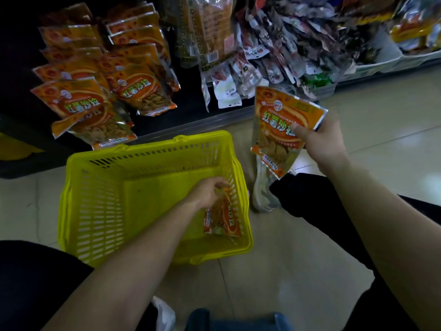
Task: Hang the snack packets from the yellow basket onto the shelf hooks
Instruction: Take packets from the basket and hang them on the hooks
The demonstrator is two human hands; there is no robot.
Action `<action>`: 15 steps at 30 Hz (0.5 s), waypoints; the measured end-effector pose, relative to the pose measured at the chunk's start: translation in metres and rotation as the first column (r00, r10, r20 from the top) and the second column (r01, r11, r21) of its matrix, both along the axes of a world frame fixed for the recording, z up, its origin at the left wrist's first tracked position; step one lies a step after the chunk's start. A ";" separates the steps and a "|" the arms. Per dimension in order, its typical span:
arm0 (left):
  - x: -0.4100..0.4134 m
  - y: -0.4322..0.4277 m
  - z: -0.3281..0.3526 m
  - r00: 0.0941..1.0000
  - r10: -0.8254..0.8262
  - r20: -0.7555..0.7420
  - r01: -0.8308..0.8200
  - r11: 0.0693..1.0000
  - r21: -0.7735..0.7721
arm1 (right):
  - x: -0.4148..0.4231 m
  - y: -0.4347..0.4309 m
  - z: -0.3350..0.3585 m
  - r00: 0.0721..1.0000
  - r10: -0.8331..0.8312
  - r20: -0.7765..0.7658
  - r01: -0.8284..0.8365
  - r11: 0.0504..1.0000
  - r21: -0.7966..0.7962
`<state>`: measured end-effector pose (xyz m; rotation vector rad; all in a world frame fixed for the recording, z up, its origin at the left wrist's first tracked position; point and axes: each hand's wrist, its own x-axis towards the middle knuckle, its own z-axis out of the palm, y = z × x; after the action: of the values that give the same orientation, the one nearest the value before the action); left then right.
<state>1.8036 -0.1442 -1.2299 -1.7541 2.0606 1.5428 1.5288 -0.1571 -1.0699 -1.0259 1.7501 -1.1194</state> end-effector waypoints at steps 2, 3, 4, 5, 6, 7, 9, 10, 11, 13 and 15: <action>0.001 0.004 -0.008 1.000 -0.005 -0.004 0.005 1.000 -0.006 | 0.001 0.000 -0.006 1.000 0.004 0.004 -0.004 1.000 0.017; 0.000 0.005 -0.011 1.000 -0.001 -0.001 0.001 1.000 -0.020 | 0.001 0.000 -0.009 1.000 0.017 -0.001 -0.017 1.000 0.024; -0.001 0.005 -0.013 1.000 0.012 0.001 -0.012 0.999 -0.033 | 0.001 -0.001 -0.010 1.000 0.031 0.000 -0.031 0.999 0.026; -0.002 0.004 -0.013 0.999 0.030 0.013 -0.029 0.999 -0.042 | 0.001 -0.001 -0.012 0.999 0.041 0.004 -0.041 0.999 0.027; -0.001 0.003 -0.011 0.999 0.043 0.025 -0.042 0.998 -0.045 | 0.003 -0.002 -0.013 0.999 0.050 0.006 -0.050 0.998 0.025; -0.001 0.002 -0.005 0.998 0.053 0.030 -0.052 0.998 -0.045 | 0.004 -0.003 -0.012 0.998 0.057 0.005 -0.057 0.998 0.023; 0.004 -0.001 0.008 0.998 0.051 0.039 -0.048 0.996 -0.069 | 0.008 -0.005 -0.007 0.997 0.071 0.014 -0.071 0.997 0.013; 0.010 -0.002 0.017 0.998 0.038 0.049 -0.033 0.995 -0.090 | 0.011 -0.005 -0.003 0.997 0.076 0.017 -0.076 0.997 0.004; 0.016 -0.003 0.026 0.998 0.026 0.063 -0.019 0.994 -0.110 | 0.013 -0.006 0.001 0.996 0.083 0.018 -0.083 0.997 -0.004; 0.033 -0.004 0.049 0.996 0.024 0.089 -0.012 0.991 -0.131 | 0.020 -0.006 0.011 0.994 0.108 0.025 -0.107 0.994 -0.013; 0.053 -0.006 0.075 0.993 0.028 0.118 -0.005 0.983 -0.186 | 0.029 -0.007 0.023 0.991 0.136 0.012 -0.136 0.990 -0.020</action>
<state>1.8566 -0.1504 -1.1550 -1.8766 2.1979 1.2494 1.5578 -0.1646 -1.0471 -1.1291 1.6356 -1.0559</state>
